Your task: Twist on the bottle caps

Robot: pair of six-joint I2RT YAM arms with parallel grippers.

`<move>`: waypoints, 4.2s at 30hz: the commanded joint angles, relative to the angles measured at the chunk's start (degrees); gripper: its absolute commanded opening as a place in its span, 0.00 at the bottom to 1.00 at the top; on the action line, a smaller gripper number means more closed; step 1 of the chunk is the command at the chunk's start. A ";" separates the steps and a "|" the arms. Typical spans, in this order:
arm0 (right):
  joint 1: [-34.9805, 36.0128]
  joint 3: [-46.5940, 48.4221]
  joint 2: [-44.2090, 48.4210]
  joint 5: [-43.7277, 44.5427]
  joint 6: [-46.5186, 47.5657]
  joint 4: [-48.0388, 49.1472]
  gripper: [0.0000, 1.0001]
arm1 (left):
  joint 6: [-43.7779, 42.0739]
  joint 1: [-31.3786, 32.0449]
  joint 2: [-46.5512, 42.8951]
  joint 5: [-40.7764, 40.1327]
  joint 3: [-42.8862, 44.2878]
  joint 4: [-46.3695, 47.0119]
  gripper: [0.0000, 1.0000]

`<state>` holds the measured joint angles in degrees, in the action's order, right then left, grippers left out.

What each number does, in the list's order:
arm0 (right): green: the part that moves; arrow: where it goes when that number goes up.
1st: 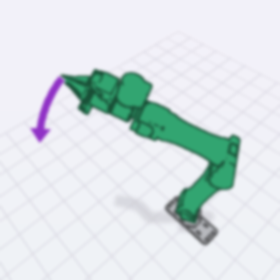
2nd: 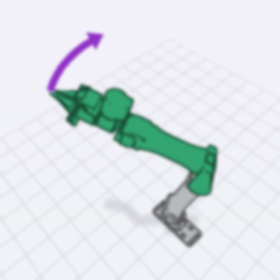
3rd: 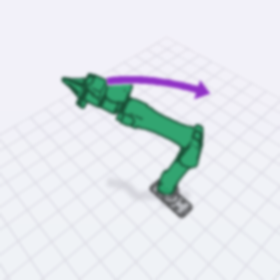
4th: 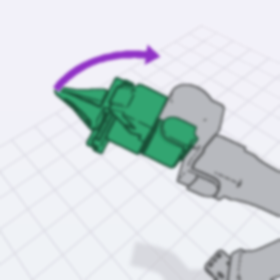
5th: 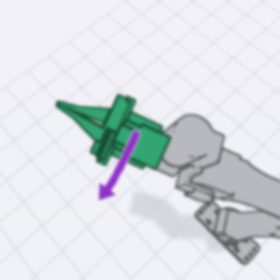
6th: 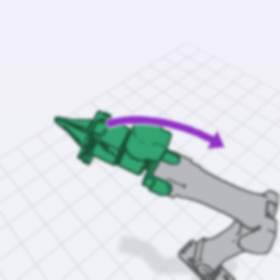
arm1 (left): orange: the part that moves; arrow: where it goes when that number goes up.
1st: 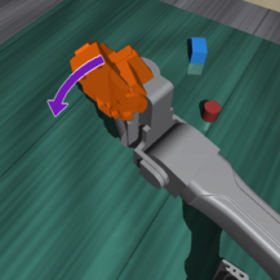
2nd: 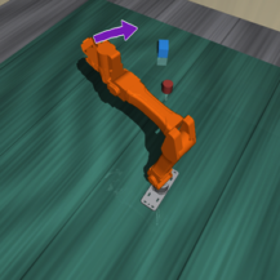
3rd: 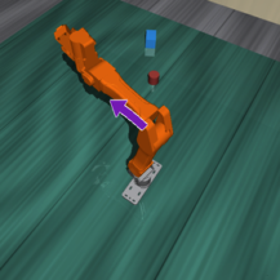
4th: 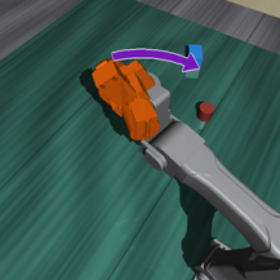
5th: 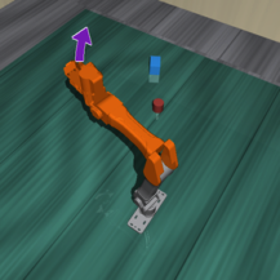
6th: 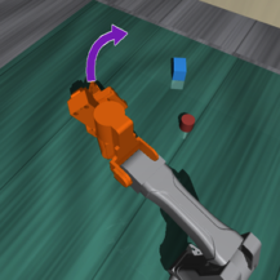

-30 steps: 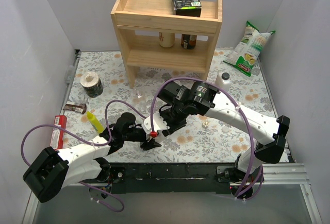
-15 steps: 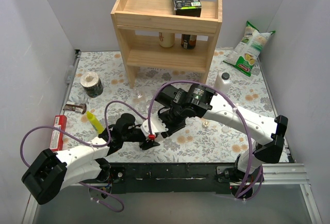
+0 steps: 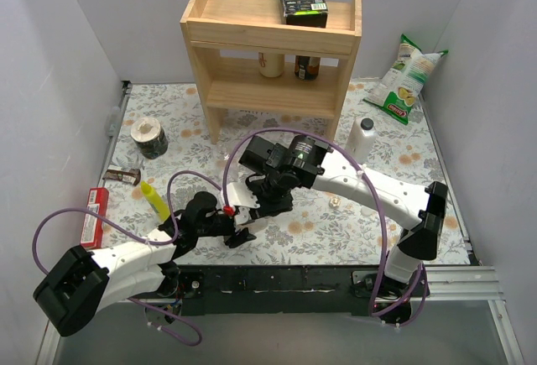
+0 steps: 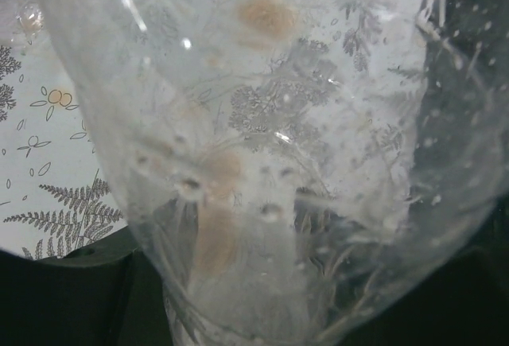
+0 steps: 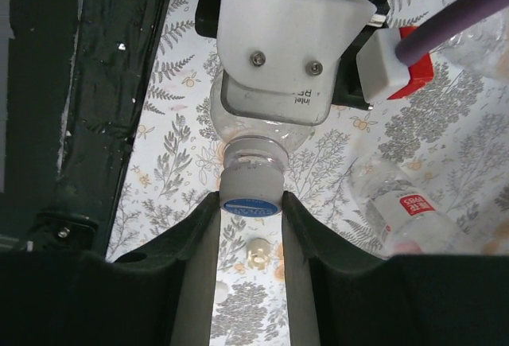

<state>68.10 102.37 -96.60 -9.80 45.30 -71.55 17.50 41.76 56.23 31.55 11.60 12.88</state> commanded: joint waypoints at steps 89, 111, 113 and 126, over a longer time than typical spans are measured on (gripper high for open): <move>-2.35 -3.32 6.17 -12.34 13.62 1.95 0.27 | -0.10 -0.27 -1.11 7.84 7.75 -1.31 0.00; -12.19 8.37 -9.92 -22.00 -24.54 2.73 0.01 | 14.94 -0.27 -5.78 -18.90 4.67 8.56 0.00; -15.35 8.81 -11.59 -26.48 -31.38 3.60 0.01 | 14.67 -0.27 -5.69 -19.16 4.58 8.38 0.00; -16.86 13.55 -11.07 -22.02 -29.22 3.08 0.33 | 13.62 -0.27 -4.46 -17.06 4.49 5.49 0.00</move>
<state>49.63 112.22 -107.61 -31.88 15.99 -66.11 30.44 41.74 52.97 12.91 13.43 9.47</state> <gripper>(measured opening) 0.395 0.485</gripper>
